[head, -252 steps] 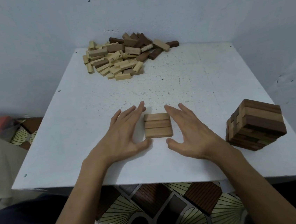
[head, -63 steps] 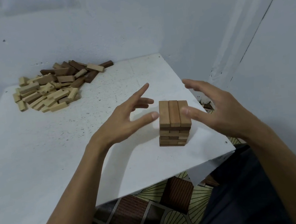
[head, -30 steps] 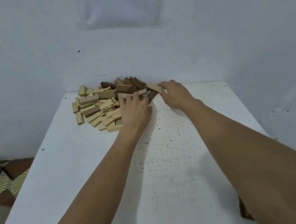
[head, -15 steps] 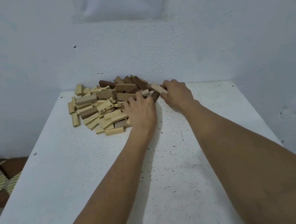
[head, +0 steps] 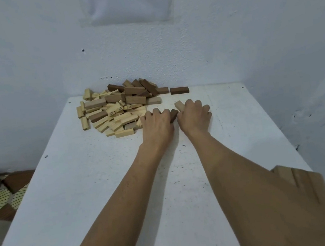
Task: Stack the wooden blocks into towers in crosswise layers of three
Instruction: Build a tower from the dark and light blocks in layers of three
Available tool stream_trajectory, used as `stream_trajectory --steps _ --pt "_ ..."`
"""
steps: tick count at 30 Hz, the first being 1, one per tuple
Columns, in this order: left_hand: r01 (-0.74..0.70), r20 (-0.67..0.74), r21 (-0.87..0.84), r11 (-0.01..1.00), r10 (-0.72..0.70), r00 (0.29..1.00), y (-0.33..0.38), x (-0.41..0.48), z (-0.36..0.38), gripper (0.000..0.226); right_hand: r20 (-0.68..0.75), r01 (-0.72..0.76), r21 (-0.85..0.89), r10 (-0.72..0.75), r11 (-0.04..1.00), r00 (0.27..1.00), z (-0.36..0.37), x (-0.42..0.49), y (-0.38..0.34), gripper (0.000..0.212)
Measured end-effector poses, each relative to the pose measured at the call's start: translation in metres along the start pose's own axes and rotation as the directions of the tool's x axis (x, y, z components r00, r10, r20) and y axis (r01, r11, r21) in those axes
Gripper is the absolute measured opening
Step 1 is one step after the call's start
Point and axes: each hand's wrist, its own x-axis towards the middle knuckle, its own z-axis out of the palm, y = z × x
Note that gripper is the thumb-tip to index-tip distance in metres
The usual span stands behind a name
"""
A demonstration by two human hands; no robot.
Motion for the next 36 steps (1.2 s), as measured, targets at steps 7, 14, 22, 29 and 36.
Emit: stream_trajectory --steps 7,14,22,29,36 --pt "0.014 -0.009 -0.153 0.988 -0.015 1.000 -0.009 -0.054 -0.007 0.013 -0.040 -0.044 0.013 0.044 0.999 0.998 -0.002 -0.060 0.005 0.018" --pt "0.079 -0.041 -0.223 0.972 -0.090 0.995 -0.023 -0.112 -0.028 0.019 -0.002 0.104 -0.002 -0.104 0.995 0.995 -0.014 -0.113 0.011 0.018" --pt "0.081 0.013 -0.341 0.937 -0.082 0.997 -0.032 -0.163 -0.048 0.019 -0.010 0.222 0.163 -0.223 0.961 0.975 -0.025 -0.176 0.029 0.022" --pt "0.072 0.061 -0.439 0.895 -0.050 0.997 -0.043 -0.193 -0.049 0.029 0.062 0.282 0.310 -0.315 0.908 0.947 -0.033 -0.193 0.044 0.020" --pt "0.128 -0.042 -0.264 0.956 -0.144 0.989 -0.025 -0.196 -0.038 0.065 0.136 0.335 0.375 -0.409 0.864 0.902 -0.040 -0.181 0.051 0.020"
